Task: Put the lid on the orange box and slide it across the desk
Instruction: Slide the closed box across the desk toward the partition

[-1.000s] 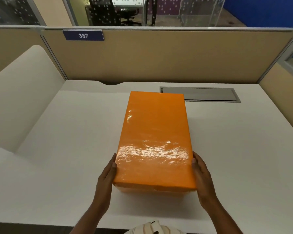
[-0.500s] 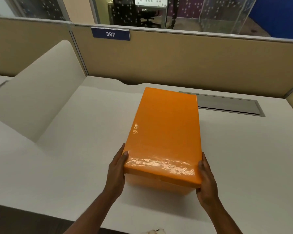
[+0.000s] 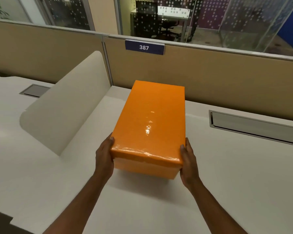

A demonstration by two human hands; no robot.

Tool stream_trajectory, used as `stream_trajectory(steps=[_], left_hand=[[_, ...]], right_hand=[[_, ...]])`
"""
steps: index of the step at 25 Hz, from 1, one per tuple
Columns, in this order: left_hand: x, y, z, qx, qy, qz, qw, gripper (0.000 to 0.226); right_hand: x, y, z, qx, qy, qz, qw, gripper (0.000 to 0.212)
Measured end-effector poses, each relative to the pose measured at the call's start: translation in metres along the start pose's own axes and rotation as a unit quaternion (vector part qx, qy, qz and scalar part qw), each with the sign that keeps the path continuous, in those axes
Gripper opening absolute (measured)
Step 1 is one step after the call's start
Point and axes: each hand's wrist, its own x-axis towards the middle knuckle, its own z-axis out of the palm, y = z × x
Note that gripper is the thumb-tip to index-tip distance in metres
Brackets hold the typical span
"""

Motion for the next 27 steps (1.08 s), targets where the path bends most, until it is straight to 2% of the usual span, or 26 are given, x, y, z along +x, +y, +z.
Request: stream_trajectory(steps=[4,9,15,21,27], left_hand=[[0.063,0.021,-0.02,-0.029,0.04,0.0,0.999,0.027],[0.139,0.038,-0.045,-0.071,0.099,-0.019,0.992,0.024],[0.209,0.048,-0.077,-0.084,0.145,-0.022,0.986,0.018],[0.242,0.047,-0.087,-0.039,0.161,-0.01,0.986,0.02],[0.26,0.051,-0.097,0.032,0.155,0.003,0.987,0.038]], right_hand=[[0.054,-0.007,0.053,-0.018,-0.015,-0.013,1.0,0.069],[0.114,-0.006,0.12,-0.049,-0.016,-0.02,0.998,0.057],[0.161,-0.003,0.182,-0.07,-0.014,-0.016,0.997,0.058],[0.178,0.008,0.208,-0.077,0.0,-0.012,0.997,0.058],[0.179,0.011,0.227,-0.131,0.023,-0.024,0.991,0.058]])
